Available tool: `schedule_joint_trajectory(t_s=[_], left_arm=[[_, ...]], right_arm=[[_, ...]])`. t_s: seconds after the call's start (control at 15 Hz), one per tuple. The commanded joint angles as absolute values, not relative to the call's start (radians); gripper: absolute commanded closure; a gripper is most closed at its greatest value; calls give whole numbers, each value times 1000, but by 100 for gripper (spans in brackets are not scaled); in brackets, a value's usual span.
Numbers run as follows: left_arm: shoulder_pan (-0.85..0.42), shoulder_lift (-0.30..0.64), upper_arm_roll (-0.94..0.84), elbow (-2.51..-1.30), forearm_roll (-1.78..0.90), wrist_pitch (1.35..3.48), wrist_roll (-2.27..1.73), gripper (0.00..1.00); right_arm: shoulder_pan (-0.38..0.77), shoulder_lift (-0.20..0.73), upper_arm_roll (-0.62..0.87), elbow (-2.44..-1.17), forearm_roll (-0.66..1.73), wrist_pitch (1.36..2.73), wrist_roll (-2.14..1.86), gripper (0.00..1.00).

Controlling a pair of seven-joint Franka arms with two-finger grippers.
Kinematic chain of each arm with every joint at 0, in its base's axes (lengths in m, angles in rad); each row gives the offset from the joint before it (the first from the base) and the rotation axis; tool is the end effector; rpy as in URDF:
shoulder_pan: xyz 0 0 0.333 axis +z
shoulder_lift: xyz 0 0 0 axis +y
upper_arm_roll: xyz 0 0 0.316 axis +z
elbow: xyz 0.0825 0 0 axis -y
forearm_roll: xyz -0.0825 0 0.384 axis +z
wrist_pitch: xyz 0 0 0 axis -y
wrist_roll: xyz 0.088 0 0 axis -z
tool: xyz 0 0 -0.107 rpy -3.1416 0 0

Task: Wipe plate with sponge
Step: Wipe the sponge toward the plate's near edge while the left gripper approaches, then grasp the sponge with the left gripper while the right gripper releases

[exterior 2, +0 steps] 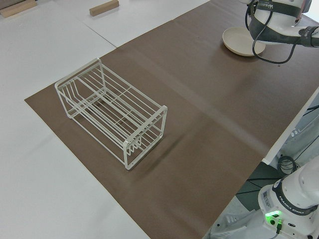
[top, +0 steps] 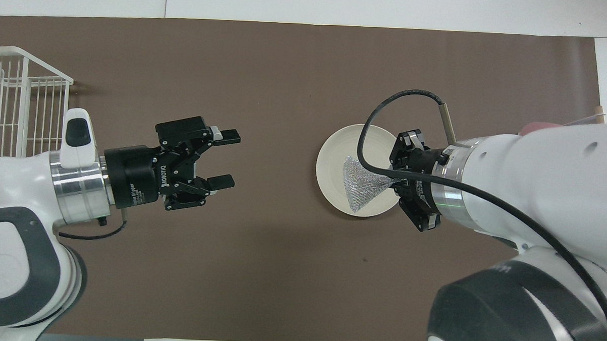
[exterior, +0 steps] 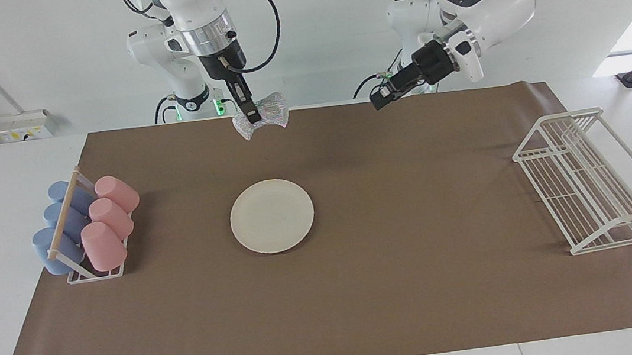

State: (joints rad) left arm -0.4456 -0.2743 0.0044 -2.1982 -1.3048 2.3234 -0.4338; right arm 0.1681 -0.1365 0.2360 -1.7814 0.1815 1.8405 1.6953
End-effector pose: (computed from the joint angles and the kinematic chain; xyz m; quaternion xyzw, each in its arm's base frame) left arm 0.4538 -0.2332 0.5522 0.7797 0.3159 -0.0765 0.5351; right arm 0.4841 0.2315 0.6220 -0.7837 0.6094 0.0160 0.1195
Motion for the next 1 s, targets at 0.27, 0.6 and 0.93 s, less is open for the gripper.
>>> schedule_joint_trajectory(t_s=[0.27,0.6,0.93], left_arm=[[-650,-220,20,-2185,-1465,2481,-353,0],[-591,-85,23,-2047,-1482,2252,-293,0],[-610,-52,18,-2010,-1545,2314,-305,0]], right_arm=[[166,-137,241,-1766,176,1812,1701,100],[166,-137,241,-1766,176,1810,1701,100],[173,-137,241,-1766,176,1810,1701,100]])
